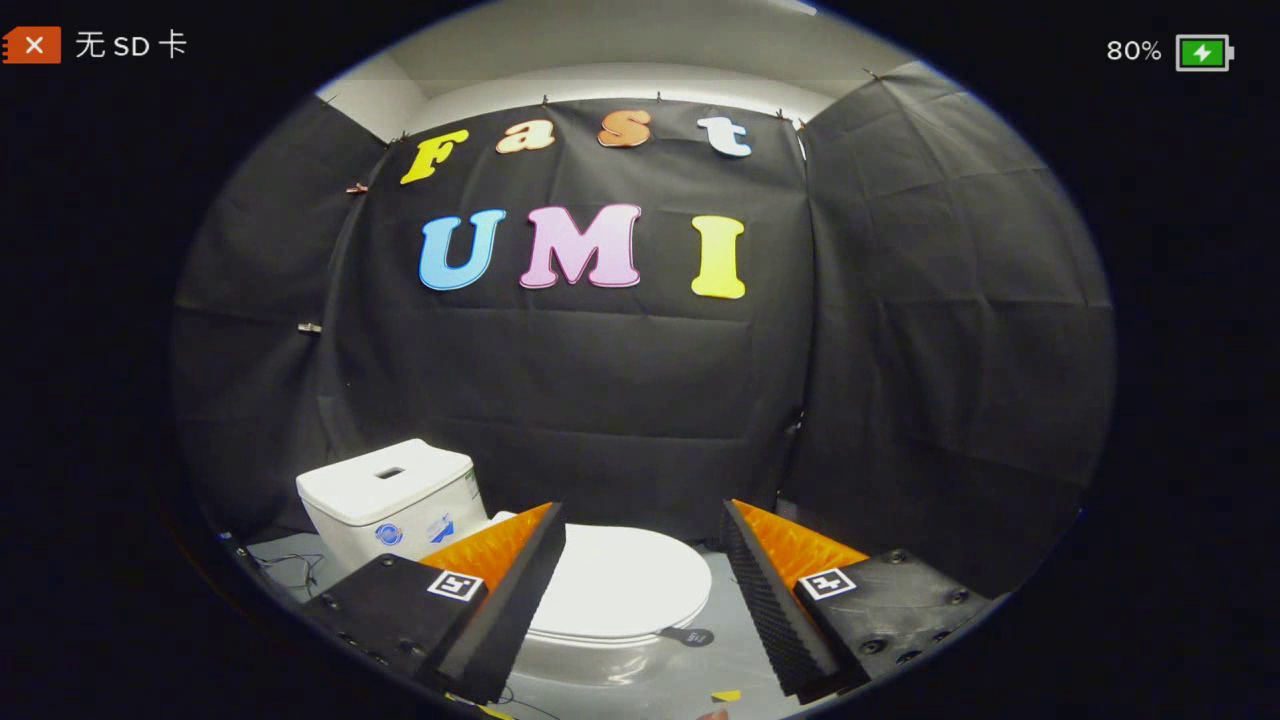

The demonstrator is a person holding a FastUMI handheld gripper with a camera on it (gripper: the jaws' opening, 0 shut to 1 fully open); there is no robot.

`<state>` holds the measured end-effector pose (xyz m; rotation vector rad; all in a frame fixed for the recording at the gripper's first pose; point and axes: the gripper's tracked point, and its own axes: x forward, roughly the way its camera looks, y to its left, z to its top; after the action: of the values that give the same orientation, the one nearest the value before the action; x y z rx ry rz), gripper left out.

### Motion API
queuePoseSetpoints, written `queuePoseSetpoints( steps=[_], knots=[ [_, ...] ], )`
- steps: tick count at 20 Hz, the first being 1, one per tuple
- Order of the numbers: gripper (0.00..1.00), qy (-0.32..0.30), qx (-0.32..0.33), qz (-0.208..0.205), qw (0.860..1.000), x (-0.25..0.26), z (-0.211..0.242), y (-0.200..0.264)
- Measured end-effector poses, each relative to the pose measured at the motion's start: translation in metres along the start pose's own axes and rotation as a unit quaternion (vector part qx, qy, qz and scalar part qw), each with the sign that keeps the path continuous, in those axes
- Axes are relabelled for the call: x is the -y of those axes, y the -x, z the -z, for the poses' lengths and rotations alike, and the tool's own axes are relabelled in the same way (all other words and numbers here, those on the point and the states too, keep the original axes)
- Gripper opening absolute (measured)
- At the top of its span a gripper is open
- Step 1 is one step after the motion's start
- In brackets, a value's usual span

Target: Open the toilet lid.

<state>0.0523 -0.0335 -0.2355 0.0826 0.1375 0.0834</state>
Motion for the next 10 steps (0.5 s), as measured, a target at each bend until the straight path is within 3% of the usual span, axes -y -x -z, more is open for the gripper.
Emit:
queuePoseSetpoints(
  steps=[5, 10],
  knots=[
    [0.99, -0.081, -0.047, -0.005, 0.996, 0.032, 0.046, -0.023],
    [0.99, -0.186, -0.118, -0.018, 0.975, 0.058, 0.098, -0.045]
  ],
)
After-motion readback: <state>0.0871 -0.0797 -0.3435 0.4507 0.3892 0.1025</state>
